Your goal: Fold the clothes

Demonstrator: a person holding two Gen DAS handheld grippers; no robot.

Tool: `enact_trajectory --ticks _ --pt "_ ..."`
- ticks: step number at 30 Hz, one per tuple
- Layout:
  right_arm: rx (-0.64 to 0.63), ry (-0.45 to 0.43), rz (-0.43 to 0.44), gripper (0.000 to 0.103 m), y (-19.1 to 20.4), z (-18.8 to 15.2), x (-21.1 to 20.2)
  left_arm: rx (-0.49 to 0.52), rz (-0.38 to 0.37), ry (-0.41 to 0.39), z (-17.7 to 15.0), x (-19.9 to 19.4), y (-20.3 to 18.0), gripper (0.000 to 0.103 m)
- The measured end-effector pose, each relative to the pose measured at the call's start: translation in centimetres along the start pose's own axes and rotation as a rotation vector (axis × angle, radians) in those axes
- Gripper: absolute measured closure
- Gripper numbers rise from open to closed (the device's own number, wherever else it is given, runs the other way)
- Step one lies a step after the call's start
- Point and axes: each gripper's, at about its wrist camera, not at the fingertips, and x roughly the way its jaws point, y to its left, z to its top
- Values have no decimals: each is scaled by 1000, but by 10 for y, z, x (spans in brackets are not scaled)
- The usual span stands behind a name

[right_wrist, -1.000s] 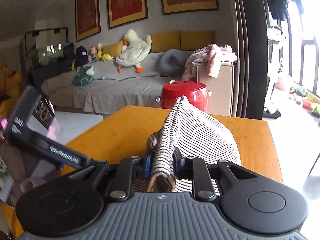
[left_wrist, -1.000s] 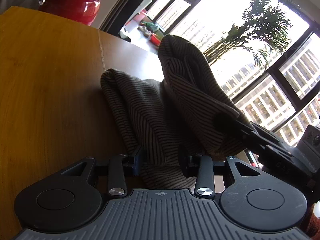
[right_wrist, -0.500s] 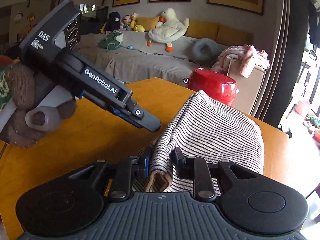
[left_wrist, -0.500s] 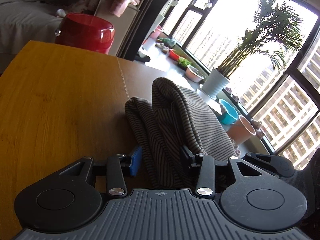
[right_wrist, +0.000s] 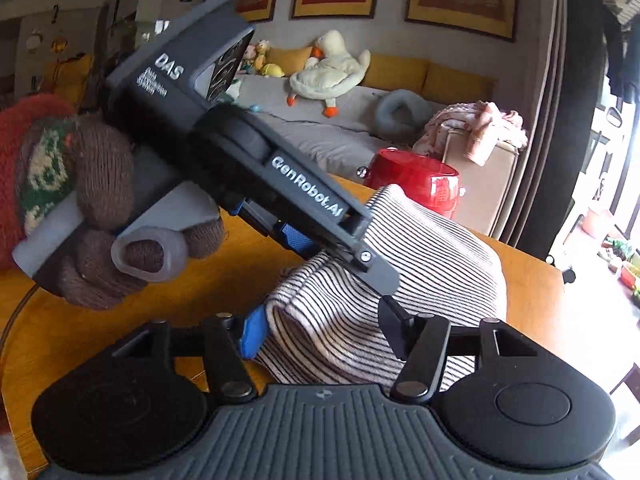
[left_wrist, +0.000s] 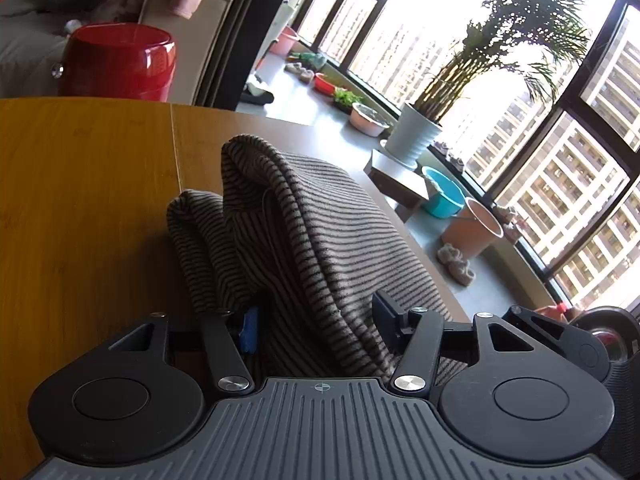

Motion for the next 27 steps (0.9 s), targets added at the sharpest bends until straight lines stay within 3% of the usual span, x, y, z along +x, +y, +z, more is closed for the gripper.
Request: enact_trajectory --ticks 5,10,14,19,23,27 --pt "215 -65 -2 39 -40 -13 -25 30 6 -43 1 -2 -4 70" --pt "496 -112 46 39 -95 -19 -25 24 37 -73 6 -10 4 72" --pt "679 -97 80 27 -138 -24 2 -17 31 -51 3 -7 20 71" --pt "795 6 92 27 -159 -39 46 -13 20 -45 2 -5 26 67" --pt "875 30 135 21 -170 -51 58 -38 -5 -36 2 -3 36 60" --pt "871 47 177 23 -172 -51 62 -51 -14 -44 1 -5 46 59"
